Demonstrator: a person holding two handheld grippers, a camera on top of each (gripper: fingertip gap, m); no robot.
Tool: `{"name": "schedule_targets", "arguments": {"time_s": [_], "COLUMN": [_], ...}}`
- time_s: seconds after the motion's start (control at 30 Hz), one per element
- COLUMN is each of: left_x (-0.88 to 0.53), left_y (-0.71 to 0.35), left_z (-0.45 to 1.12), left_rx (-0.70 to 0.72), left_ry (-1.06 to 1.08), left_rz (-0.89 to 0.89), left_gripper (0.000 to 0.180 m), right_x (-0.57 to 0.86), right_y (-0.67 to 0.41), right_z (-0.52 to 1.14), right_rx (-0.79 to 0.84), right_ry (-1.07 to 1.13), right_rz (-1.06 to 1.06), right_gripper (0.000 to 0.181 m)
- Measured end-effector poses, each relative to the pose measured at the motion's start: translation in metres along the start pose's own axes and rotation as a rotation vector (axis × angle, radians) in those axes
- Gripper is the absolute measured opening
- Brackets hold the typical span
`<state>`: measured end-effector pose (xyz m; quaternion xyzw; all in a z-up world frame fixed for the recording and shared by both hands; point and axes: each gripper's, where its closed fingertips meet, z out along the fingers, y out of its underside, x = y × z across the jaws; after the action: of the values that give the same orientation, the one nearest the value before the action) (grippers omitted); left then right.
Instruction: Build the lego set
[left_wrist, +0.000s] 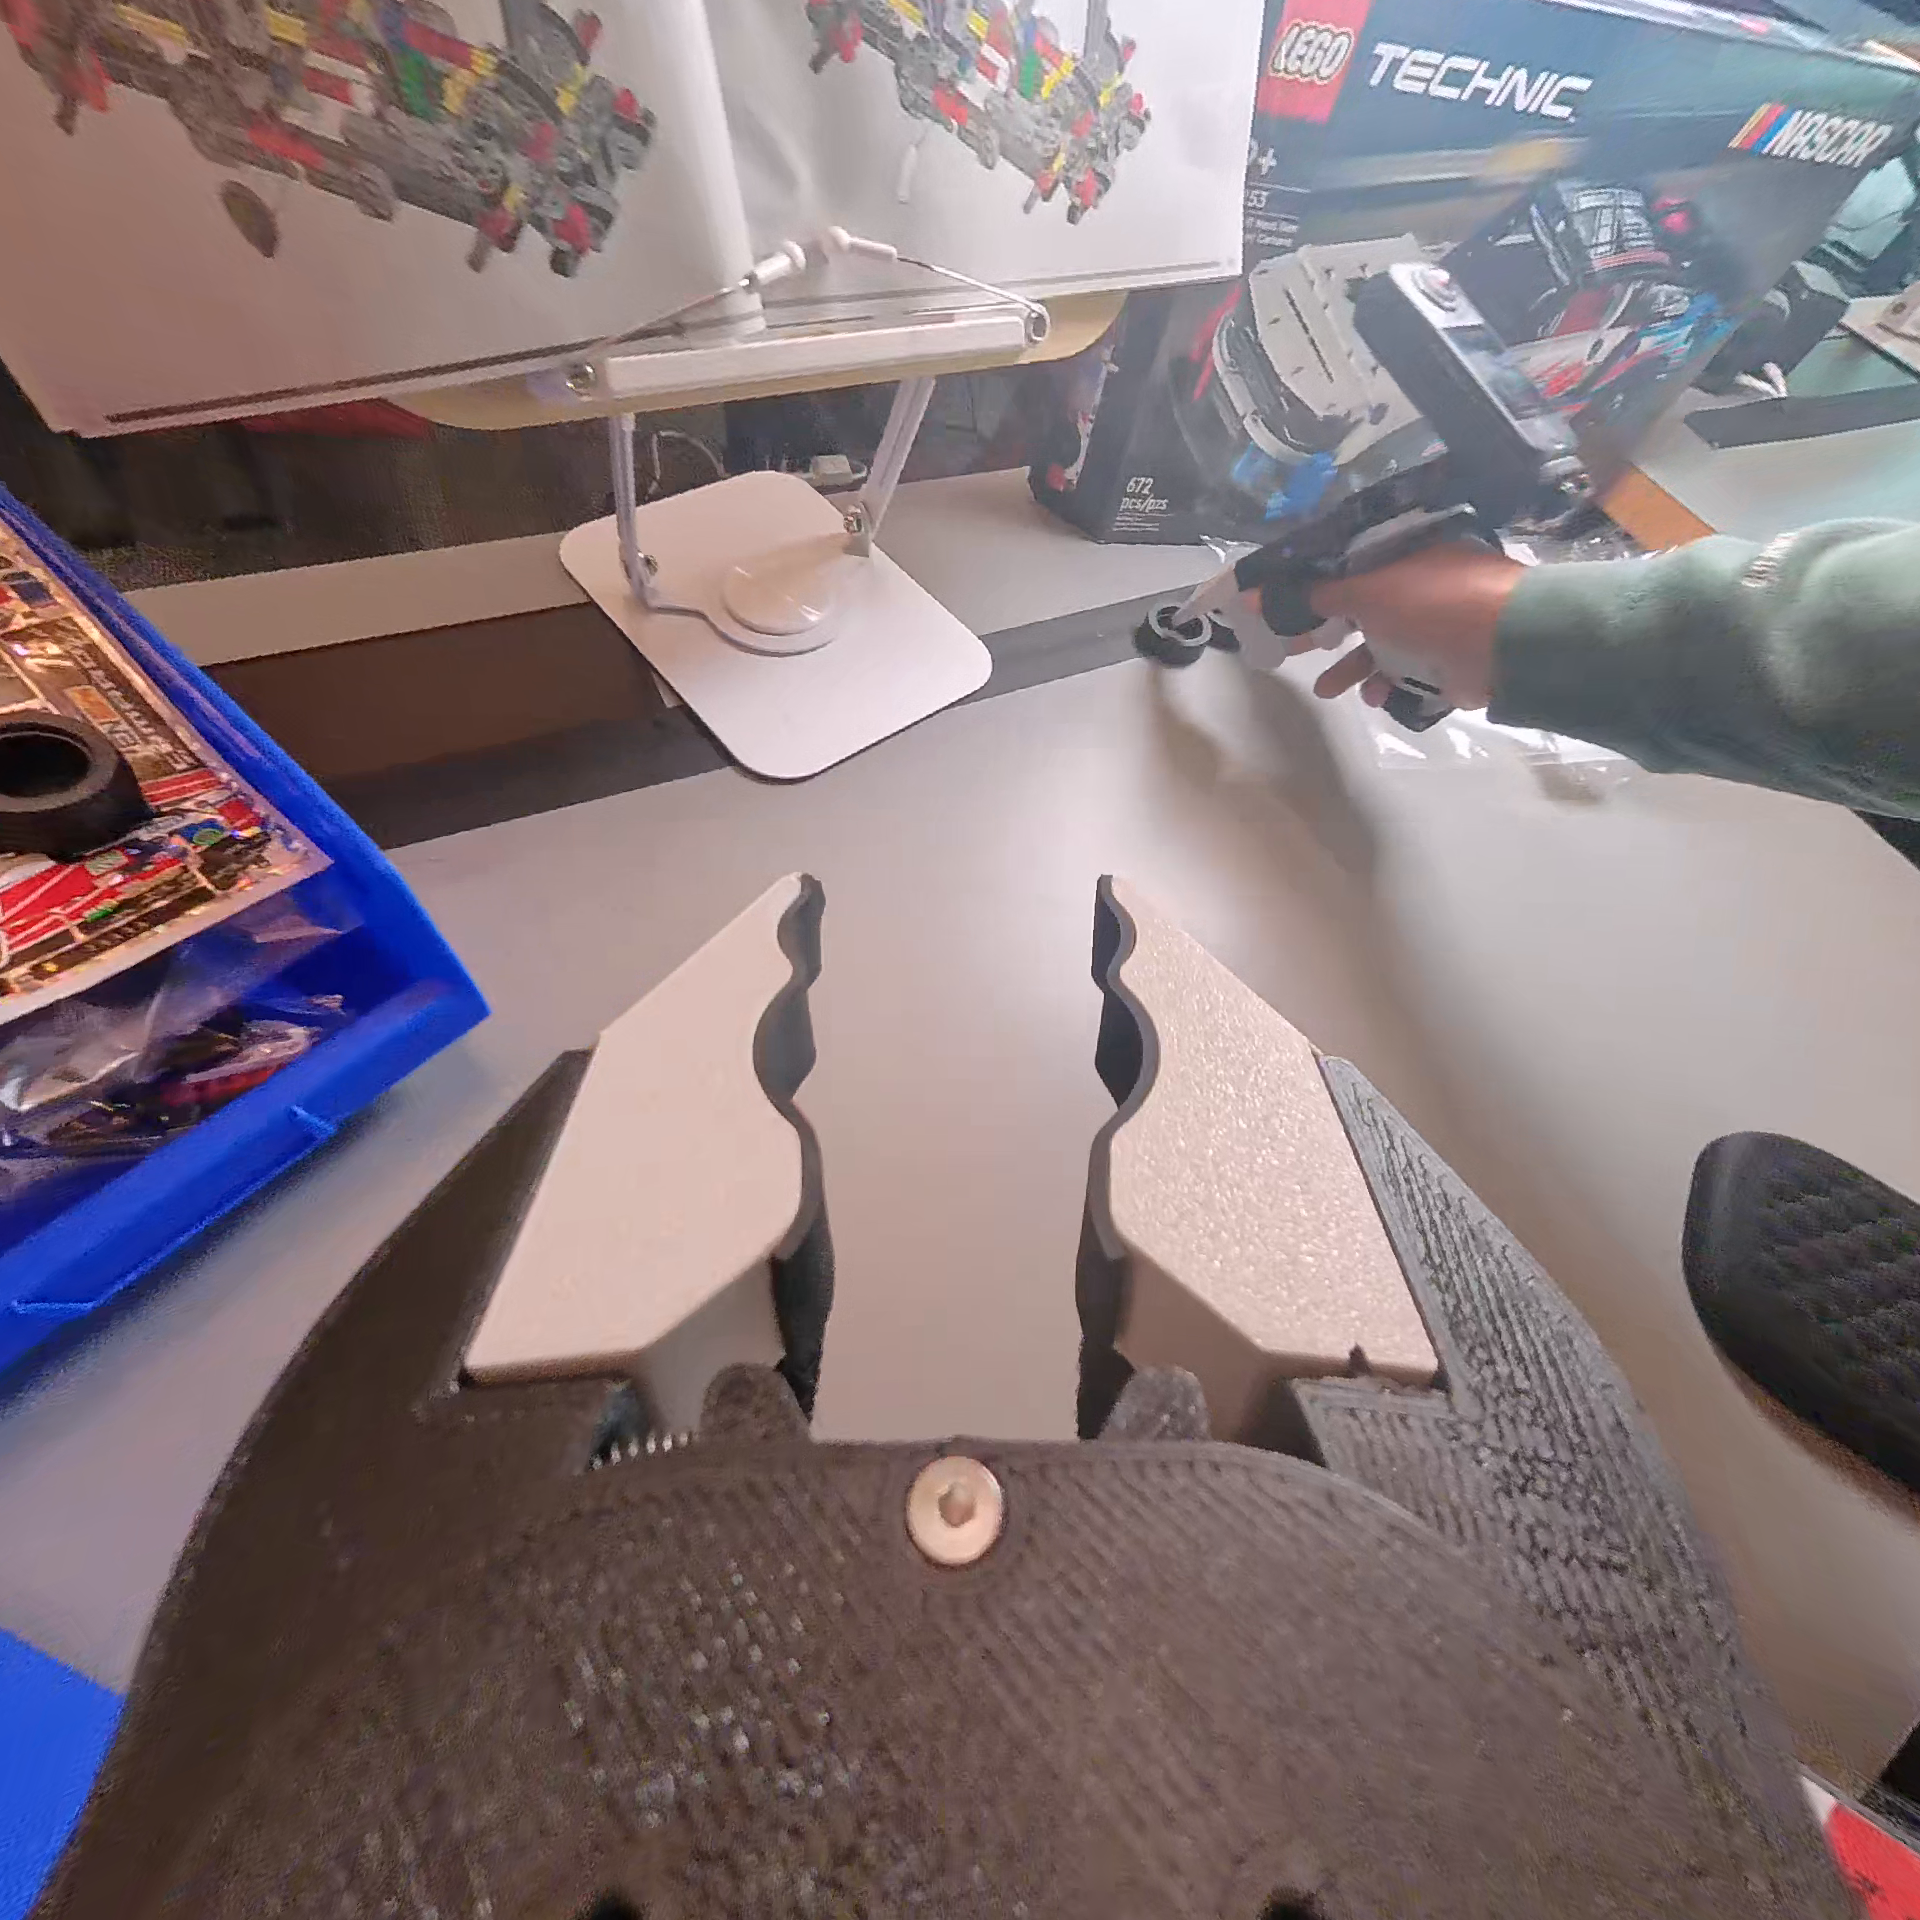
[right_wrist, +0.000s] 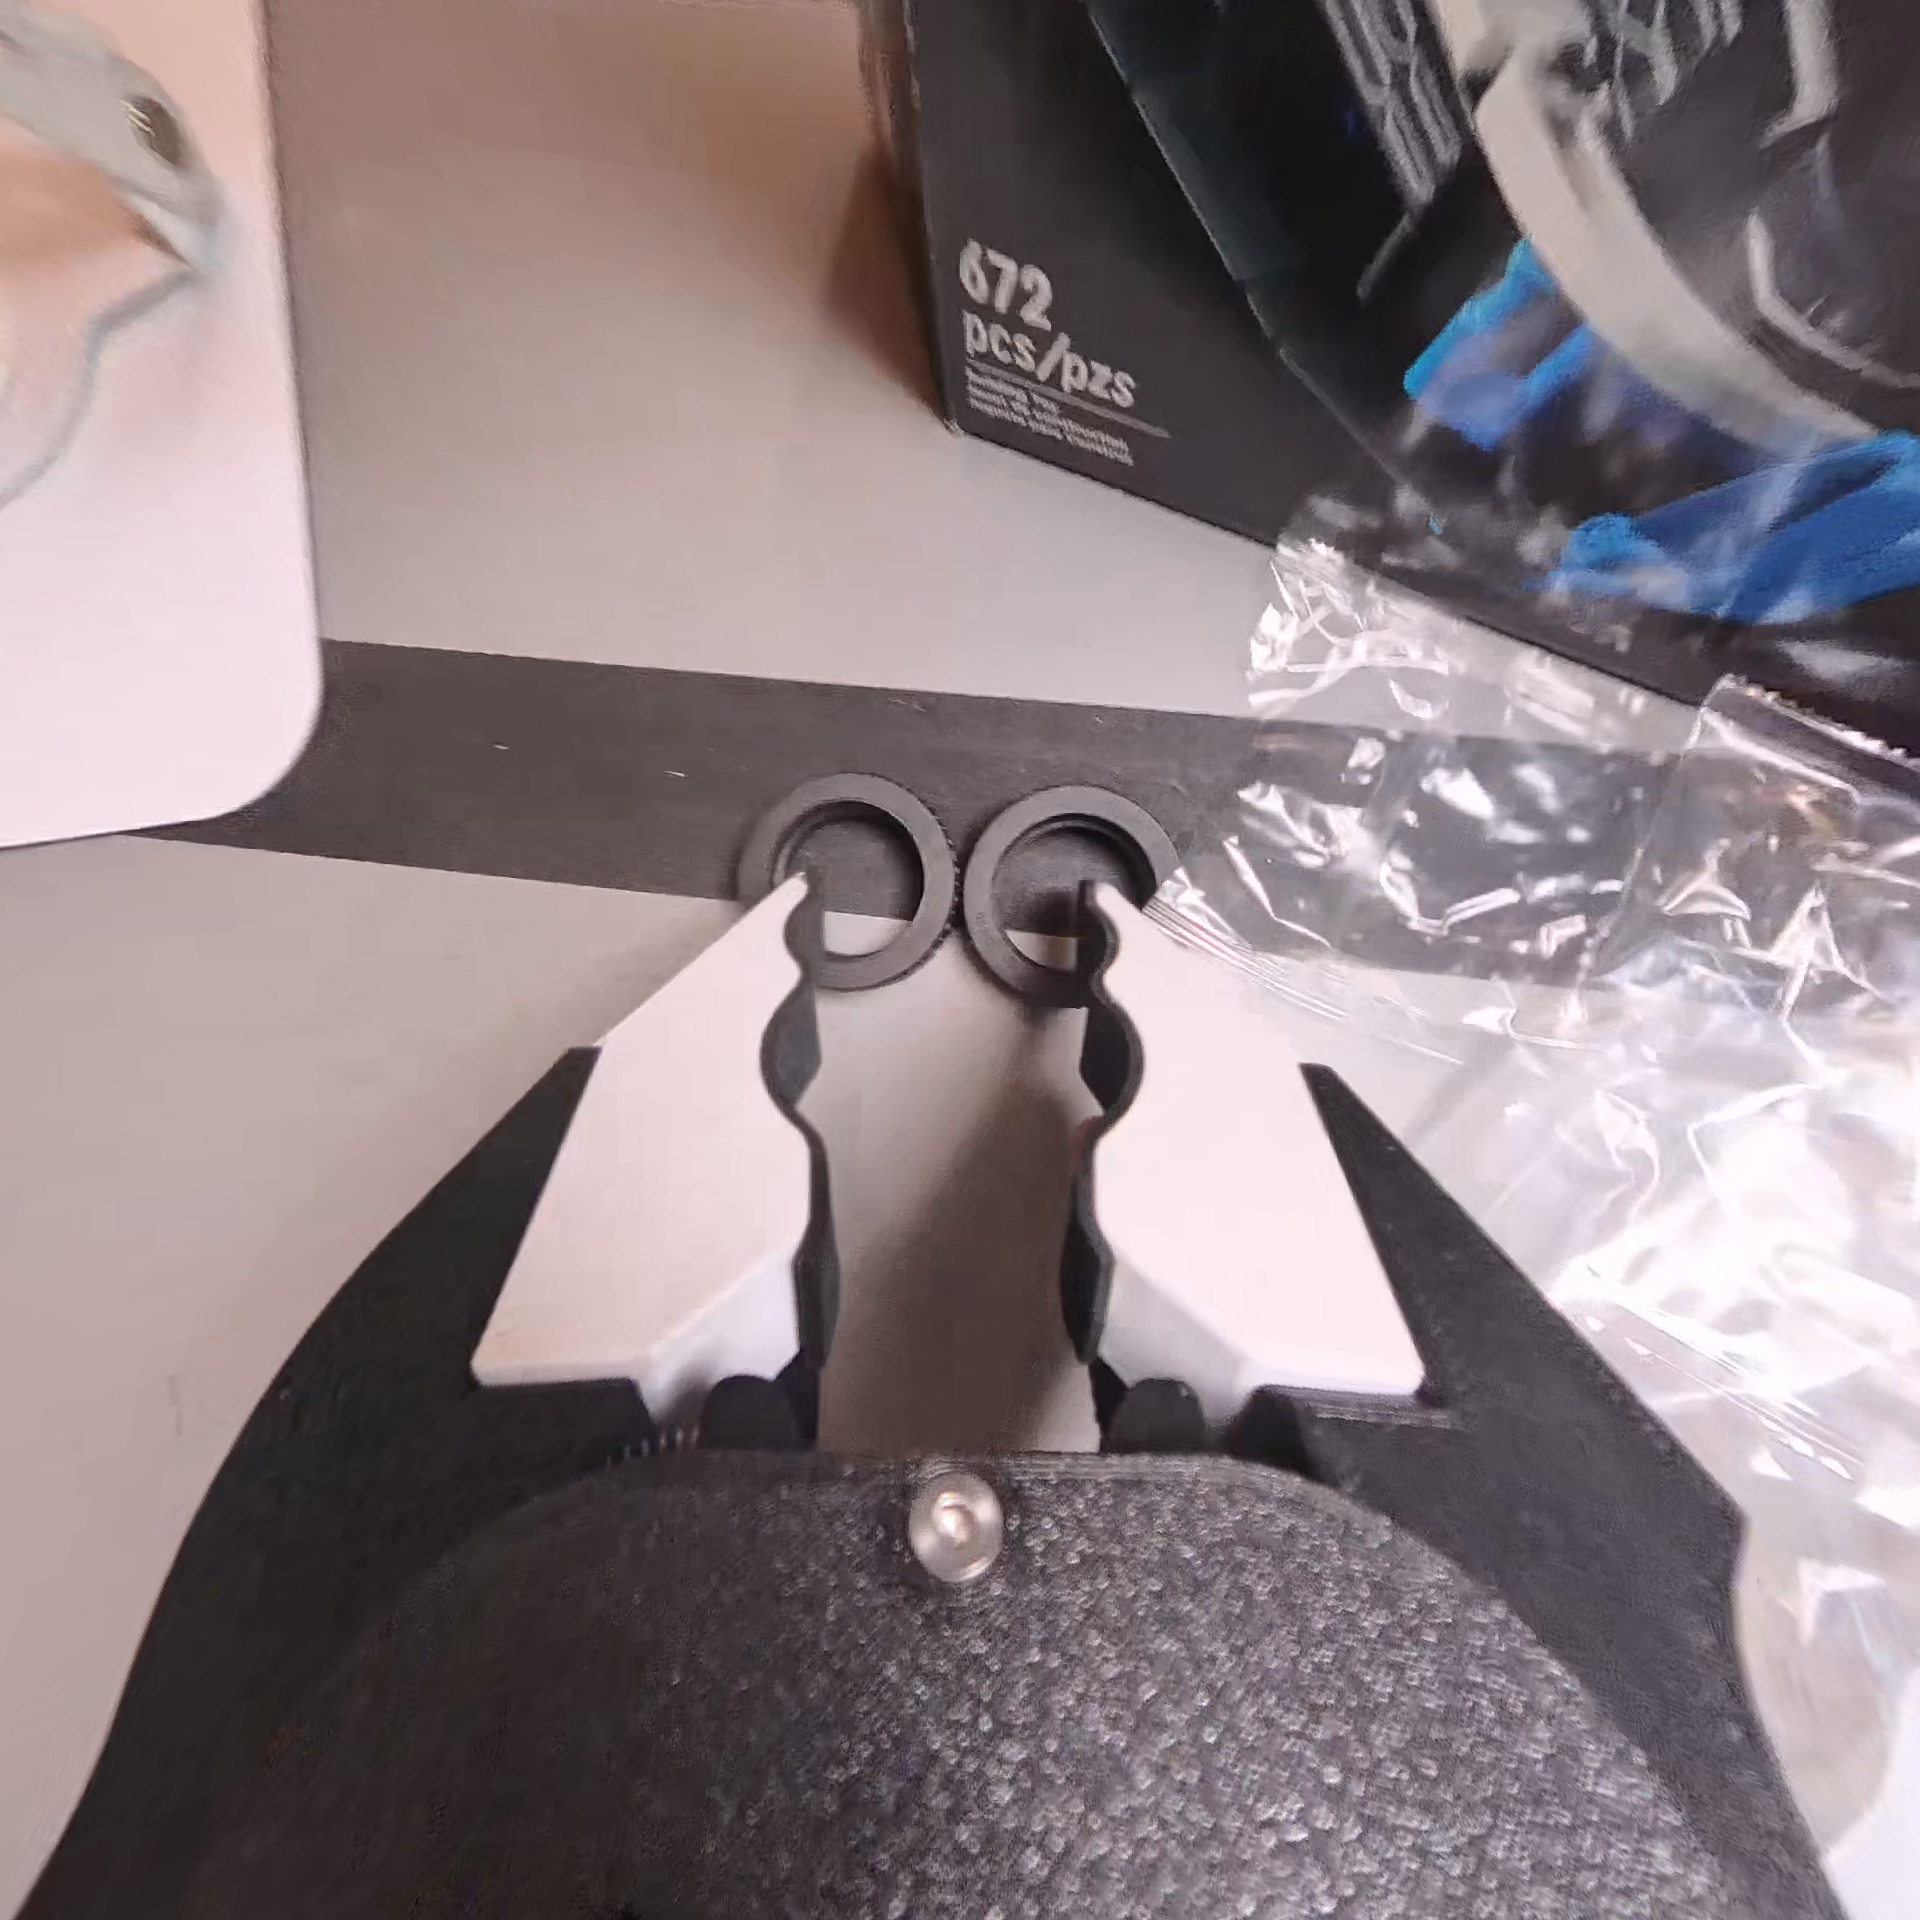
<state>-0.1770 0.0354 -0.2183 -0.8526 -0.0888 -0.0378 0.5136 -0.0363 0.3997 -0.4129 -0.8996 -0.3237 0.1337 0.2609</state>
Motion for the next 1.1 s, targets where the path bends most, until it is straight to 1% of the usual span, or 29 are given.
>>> {"name": "schedule_targets", "arguments": {"time_s": [0.03, 0.1, 0.17, 0.23, 0.33, 0.43, 0.53, 0.6, 0.67, 0.7, 0.77, 0.83, 0.93, 1.07, 1.1], "left_x": [0.005, 0.011, 0.016, 0.018, 0.015, 0.002, -0.017, -0.034, -0.053, -0.063, -0.086, -0.108, -0.143, -0.183, -0.19], "left_y": [0.0, 0.0, 0.001, 0.0, -0.004, -0.006, -0.003, 0.001, 0.007, 0.011, 0.021, 0.034, 0.057, 0.087, 0.092], "left_z": [0.001, 0.003, 0.005, 0.004, 0.001, -0.008, -0.023, -0.037, -0.055, -0.066, -0.089, -0.114, -0.151, -0.191, -0.198], "left_rx": [-0.002, -0.003, -0.006, 0.0, 0.022, 0.056, 0.095, 0.117, 0.129, 0.135, 0.14, 0.141, 0.134, 0.124, 0.124], "left_ry": [-0.003, -0.008, -0.012, -0.012, -0.016, -0.025, -0.039, -0.059, -0.081, -0.097, -0.133, -0.169, -0.231, -0.304, -0.317], "left_rz": [-0.004, -0.012, -0.016, -0.018, -0.022, -0.028, -0.046, -0.051, -0.059, -0.061, -0.066, -0.079, -0.106, -0.162, -0.173], "left_gripper": [0.051, 0.051, 0.05, 0.049, 0.05, 0.049, 0.048, 0.048, 0.047, 0.047, 0.047, 0.047, 0.047, 0.047, 0.046], "right_x": [0.002, 0.007, 0.008, 0.002, -0.036, -0.128, -0.246, -0.323, -0.391, -0.421, -0.475, -0.524, -0.578, -0.59, -0.589], "right_y": [0.005, 0.006, 0.006, 0.008, 0.001, -0.01, -0.015, -0.018, -0.025, -0.031, -0.049, -0.072, -0.111, -0.132, -0.13], "right_z": [0.004, 0.007, 0.008, 0.003, -0.023, -0.066, -0.11, -0.129, -0.133, -0.129, -0.111, -0.09, -0.053, 0.005, 0.013], "right_rx": [-0.03, -0.028, -0.033, -0.031, 0.064, 0.194, 0.283, 0.305, 0.293, 0.286, 0.281, 0.255, 0.216, 0.084, 0.063], "right_ry": [0.012, 0.05, 0.047, 0.018, -0.072, -0.302, -0.563, -0.703, -0.795, -0.808, -0.771, -0.727, -0.603, -0.354, -0.332], "right_rz": [-0.003, -0.035, -0.055, -0.099, -0.238, -0.402, -0.615, -0.726, -0.804, -0.838, -0.906, -0.894, -0.805, -0.652, -0.617], "right_gripper": [0.041, 0.024, 0.013, 0.013, 0.013, 0.012, 0.013, 0.012, 0.012, 0.012, 0.013, 0.013, 0.013, 0.014, 0.021]}}
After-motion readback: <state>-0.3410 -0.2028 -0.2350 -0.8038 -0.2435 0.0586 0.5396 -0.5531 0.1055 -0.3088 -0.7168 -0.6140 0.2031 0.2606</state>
